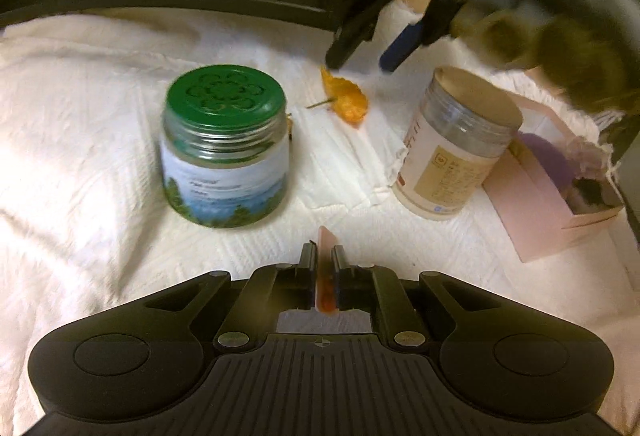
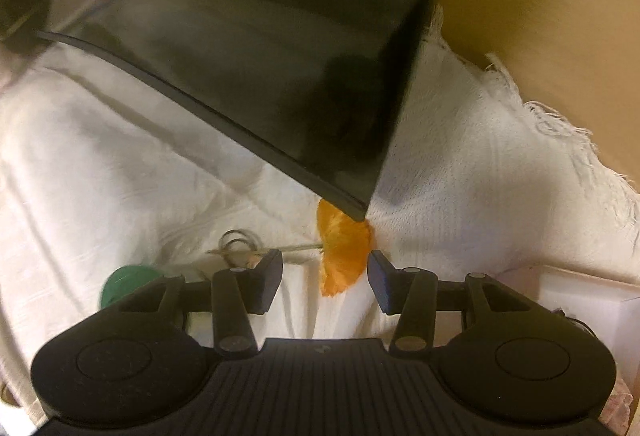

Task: Organize soft objects
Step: 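Grasp the pink heart hair clip with the left tool while the right tool grasps the orange flower, then carry the flower into the pink box and open the right tool while the left tool drops the clip there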

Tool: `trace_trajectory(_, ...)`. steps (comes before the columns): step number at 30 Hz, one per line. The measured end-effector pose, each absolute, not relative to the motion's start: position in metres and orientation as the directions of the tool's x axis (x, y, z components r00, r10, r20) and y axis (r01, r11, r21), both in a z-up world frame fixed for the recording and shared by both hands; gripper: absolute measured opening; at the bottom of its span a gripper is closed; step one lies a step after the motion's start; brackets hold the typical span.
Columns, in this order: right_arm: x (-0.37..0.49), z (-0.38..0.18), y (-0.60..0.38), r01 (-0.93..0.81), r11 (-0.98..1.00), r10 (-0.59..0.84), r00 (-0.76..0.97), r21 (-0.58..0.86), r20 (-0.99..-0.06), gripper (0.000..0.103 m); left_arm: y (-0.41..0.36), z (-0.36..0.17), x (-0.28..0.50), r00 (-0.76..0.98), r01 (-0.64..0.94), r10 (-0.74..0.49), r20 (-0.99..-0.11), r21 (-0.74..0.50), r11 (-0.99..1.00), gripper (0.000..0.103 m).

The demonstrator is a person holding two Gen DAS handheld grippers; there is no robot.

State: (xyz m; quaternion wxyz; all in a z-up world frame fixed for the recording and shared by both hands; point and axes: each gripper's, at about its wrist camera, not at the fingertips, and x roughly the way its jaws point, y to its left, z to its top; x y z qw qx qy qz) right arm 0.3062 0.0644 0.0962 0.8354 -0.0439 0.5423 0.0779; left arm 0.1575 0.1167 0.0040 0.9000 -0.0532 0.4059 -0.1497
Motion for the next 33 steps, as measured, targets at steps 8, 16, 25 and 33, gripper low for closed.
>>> trace_trajectory(8, 0.326, 0.06, 0.077, -0.105, 0.991, -0.049, 0.333, -0.089, -0.942, 0.042, 0.129, 0.01, 0.154, 0.628, 0.222, -0.345, -0.697, -0.264, 0.939, 0.011)
trace_trajectory(16, 0.333, 0.044, 0.09, -0.118, 0.982, -0.109, 0.299, -0.15, -0.948, 0.026, 0.132, 0.013, 0.152, 0.626, 0.23, -0.372, -0.686, -0.293, 0.928, 0.011)
trace_trajectory(25, 0.322, 0.059, 0.088, -0.133, 0.989, -0.024, 0.299, -0.066, -0.954, 0.009, 0.129, 0.019, 0.155, 0.635, 0.229, -0.366, -0.681, -0.286, 0.93, 0.011)
trace_trajectory(33, 0.288, 0.12, 0.069, -0.194, 0.979, 0.126, 0.381, 0.054, -0.916, 0.009, 0.125, 0.03, 0.157, 0.655, 0.222, -0.358, -0.666, -0.283, 0.933, 0.011)
